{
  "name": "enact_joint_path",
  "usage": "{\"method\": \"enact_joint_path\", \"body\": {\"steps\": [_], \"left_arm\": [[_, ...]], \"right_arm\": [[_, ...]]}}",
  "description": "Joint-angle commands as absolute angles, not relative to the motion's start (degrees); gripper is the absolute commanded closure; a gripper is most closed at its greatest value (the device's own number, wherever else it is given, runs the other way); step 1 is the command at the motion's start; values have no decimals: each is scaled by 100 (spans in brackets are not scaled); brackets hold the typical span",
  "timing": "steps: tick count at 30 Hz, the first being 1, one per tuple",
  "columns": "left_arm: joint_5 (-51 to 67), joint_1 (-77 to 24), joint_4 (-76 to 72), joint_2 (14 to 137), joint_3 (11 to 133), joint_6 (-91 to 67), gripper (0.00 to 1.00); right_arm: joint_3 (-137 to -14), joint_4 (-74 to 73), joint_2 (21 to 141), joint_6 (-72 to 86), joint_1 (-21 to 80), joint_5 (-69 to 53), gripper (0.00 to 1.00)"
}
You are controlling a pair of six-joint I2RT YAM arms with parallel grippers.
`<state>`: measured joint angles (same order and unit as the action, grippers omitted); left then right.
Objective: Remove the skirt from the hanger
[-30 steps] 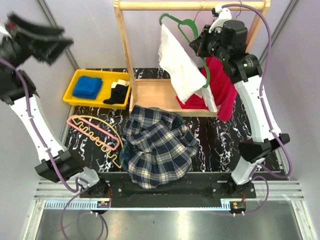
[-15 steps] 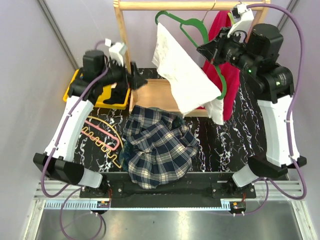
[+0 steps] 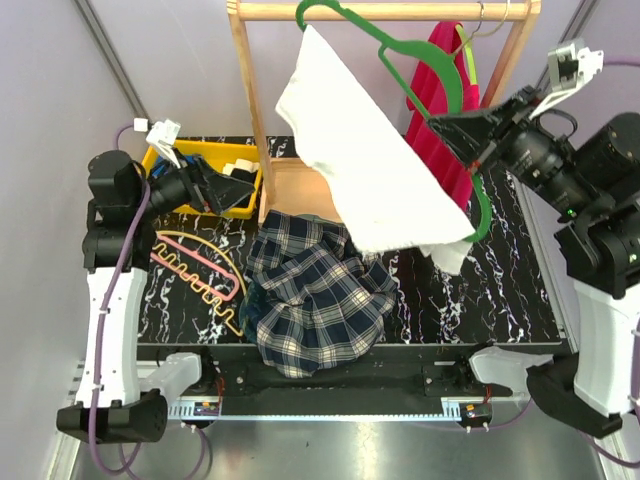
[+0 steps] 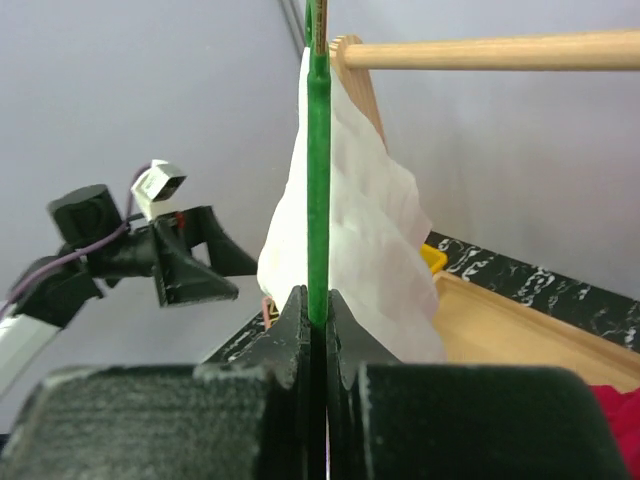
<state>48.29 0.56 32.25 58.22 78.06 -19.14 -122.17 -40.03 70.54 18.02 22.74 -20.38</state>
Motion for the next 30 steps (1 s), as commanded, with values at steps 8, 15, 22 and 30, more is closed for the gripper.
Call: {"method": "enact_joint_path", "body": {"steps": [8,15,22,30], "left_arm": [[6970,378,-2456,6029,6539,-6818,1],[6970,387,-3893,6407,6320,-8182,1],[6987,360,-4157,6539,5950,-8156,1],[6908,334,-4332,6706,5924,-8049,1]], "right_arm": [[-11066,-3314,6249,2733,2294,-2408,100],[-10697,-3173,6065,3014,2285,-2636,100],[-10617,-3006,6056,3365,2294,-2856,100],[-10328,-2786,5889,3735,2294,-3067,100]]}}
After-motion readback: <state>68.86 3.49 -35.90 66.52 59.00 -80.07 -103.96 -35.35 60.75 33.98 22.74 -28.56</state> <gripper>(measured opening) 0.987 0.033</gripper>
